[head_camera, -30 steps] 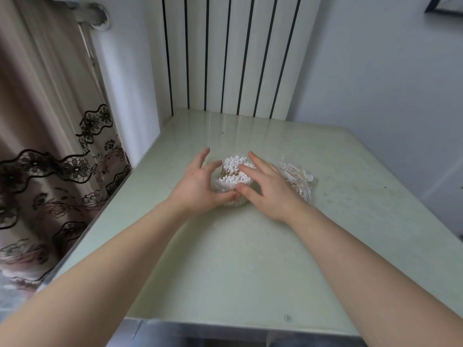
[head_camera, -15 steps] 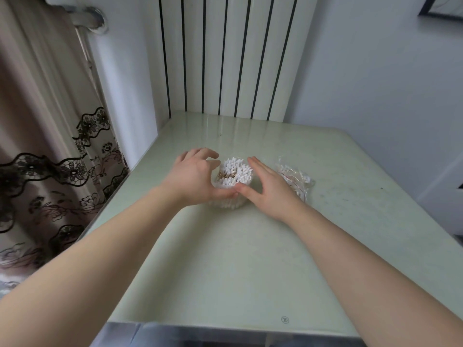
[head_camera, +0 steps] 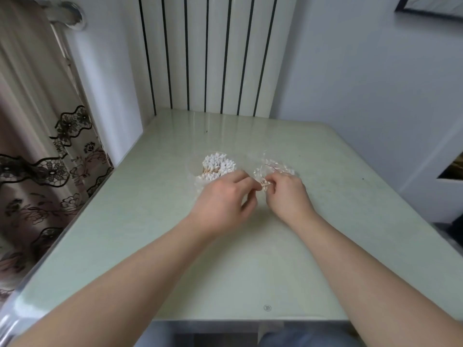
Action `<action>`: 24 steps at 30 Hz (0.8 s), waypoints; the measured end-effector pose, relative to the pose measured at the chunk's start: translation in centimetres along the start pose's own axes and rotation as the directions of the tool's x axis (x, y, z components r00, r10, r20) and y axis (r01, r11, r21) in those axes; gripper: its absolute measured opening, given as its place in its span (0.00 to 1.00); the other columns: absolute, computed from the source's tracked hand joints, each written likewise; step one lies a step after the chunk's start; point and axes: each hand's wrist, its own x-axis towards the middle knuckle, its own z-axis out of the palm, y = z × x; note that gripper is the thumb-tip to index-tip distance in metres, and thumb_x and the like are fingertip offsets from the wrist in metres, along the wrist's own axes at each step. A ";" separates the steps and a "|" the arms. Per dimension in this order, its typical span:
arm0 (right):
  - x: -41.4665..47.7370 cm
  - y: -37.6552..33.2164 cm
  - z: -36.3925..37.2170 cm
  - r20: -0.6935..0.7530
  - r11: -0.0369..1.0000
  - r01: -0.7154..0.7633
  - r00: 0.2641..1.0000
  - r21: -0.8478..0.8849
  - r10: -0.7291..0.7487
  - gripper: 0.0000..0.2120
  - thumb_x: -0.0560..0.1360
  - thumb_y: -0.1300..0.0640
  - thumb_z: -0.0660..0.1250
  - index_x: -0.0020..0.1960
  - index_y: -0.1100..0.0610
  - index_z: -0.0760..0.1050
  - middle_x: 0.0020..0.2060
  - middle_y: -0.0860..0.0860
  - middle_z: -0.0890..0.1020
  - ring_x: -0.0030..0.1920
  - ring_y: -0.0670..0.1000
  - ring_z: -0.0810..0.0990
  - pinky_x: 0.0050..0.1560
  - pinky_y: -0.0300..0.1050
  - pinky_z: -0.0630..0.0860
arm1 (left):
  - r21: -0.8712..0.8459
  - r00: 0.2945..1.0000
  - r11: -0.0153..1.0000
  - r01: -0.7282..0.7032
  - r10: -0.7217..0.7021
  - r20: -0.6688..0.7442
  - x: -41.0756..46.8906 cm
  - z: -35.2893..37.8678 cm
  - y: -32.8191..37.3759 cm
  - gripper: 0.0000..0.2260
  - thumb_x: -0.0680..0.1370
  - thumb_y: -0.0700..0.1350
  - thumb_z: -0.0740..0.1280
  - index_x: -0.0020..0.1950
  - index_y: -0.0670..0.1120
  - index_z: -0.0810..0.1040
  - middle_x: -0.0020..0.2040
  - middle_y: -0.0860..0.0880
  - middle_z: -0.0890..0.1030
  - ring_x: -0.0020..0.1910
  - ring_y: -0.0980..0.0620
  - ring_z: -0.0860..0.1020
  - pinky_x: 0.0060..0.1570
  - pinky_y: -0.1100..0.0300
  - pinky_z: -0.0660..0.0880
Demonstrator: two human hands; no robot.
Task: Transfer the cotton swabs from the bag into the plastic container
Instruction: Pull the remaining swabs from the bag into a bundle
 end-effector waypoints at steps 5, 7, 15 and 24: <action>0.0 1.5 -0.3 0.065 0.996 0.042 0.997 -0.080 -0.037 0.15 0.73 0.68 0.63 0.56 0.59 0.80 0.54 0.56 0.83 0.57 0.59 0.79 0.53 0.47 0.73 | -0.029 0.968 0.983 0.181 -0.173 0.184 0.1 2.6 1.0 0.13 0.77 0.45 0.65 0.60 0.48 0.82 0.55 0.51 0.80 0.52 0.49 0.81 0.53 0.54 0.78; 0.2 2.0 -0.4 0.095 0.993 0.044 0.995 -0.111 -0.034 0.14 0.72 0.67 0.63 0.55 0.59 0.80 0.54 0.56 0.83 0.57 0.58 0.79 0.53 0.46 0.72 | -0.029 0.945 0.971 0.238 -0.225 0.236 0.5 3.5 1.0 0.16 0.77 0.45 0.65 0.64 0.47 0.80 0.61 0.49 0.79 0.59 0.49 0.79 0.60 0.57 0.74; 1.6 3.7 -0.8 0.169 0.992 0.077 0.984 -0.104 -0.059 0.19 0.75 0.56 0.69 0.64 0.61 0.78 0.67 0.56 0.78 0.71 0.55 0.72 0.70 0.43 0.64 | -0.129 0.855 0.857 0.499 -0.463 0.233 3.6 6.4 1.0 0.24 0.78 0.46 0.67 0.74 0.45 0.70 0.68 0.45 0.77 0.61 0.46 0.79 0.64 0.58 0.70; 2.2 4.7 -0.6 0.155 0.964 0.264 0.954 -0.031 -0.256 0.06 0.71 0.60 0.64 0.44 0.54 0.80 0.43 0.50 0.83 0.49 0.55 0.79 0.53 0.46 0.70 | -0.149 0.825 0.817 0.556 -0.521 0.219 4.7 8.2 -0.4 0.13 0.76 0.51 0.70 0.60 0.51 0.77 0.52 0.53 0.84 0.48 0.51 0.82 0.51 0.58 0.77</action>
